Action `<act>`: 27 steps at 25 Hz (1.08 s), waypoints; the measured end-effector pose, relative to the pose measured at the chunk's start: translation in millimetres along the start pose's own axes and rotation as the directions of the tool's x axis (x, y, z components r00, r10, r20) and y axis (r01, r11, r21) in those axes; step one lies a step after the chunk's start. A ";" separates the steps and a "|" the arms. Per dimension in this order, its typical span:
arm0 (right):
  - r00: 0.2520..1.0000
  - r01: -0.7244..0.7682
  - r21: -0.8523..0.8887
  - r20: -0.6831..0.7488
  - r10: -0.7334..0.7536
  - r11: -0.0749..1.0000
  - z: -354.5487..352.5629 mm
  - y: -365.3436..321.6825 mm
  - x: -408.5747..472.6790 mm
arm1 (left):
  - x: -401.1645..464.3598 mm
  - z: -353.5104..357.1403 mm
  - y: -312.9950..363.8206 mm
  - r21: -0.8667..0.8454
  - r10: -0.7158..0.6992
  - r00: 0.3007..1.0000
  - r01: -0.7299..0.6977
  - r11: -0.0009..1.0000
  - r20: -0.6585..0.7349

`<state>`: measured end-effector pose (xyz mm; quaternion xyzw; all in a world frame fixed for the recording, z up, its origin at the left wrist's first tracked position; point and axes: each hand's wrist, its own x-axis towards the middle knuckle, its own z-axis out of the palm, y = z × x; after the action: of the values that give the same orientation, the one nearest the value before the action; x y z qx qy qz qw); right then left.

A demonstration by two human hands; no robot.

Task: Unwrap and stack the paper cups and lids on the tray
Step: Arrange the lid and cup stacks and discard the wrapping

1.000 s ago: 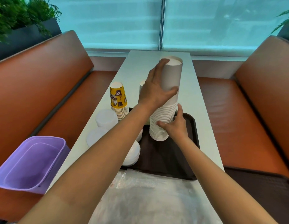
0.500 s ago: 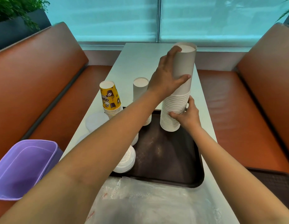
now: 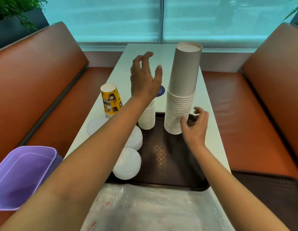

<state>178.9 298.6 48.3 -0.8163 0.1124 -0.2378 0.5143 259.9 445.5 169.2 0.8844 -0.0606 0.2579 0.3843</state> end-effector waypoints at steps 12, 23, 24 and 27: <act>0.861 -0.142 -0.062 0.485 0.154 0.988 101.3 -26.0 23.8 | 9.8 3.3 -36.6 0.278 -0.278 0.847 0.161 0.947 0.454; 0.901 -0.170 0.112 0.420 0.109 0.979 92.2 -14.2 -3.0 | -18.9 -5.2 -25.0 0.263 -0.187 0.860 0.064 0.963 0.475; 0.906 -0.165 0.128 0.413 0.098 0.978 86.8 -14.9 -8.9 | -25.0 -6.2 -23.1 0.262 -0.187 0.858 0.064 0.963 0.478; 0.910 -0.174 0.152 0.403 0.099 0.973 69.3 -18.3 -27.9 | -42.8 -9.3 -17.7 0.242 -0.212 0.850 0.104 0.965 0.483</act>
<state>188.6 373.2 32.3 -0.7861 0.0415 -0.0421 0.6153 224.7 460.6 141.6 0.9578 -0.0586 -0.0103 0.2811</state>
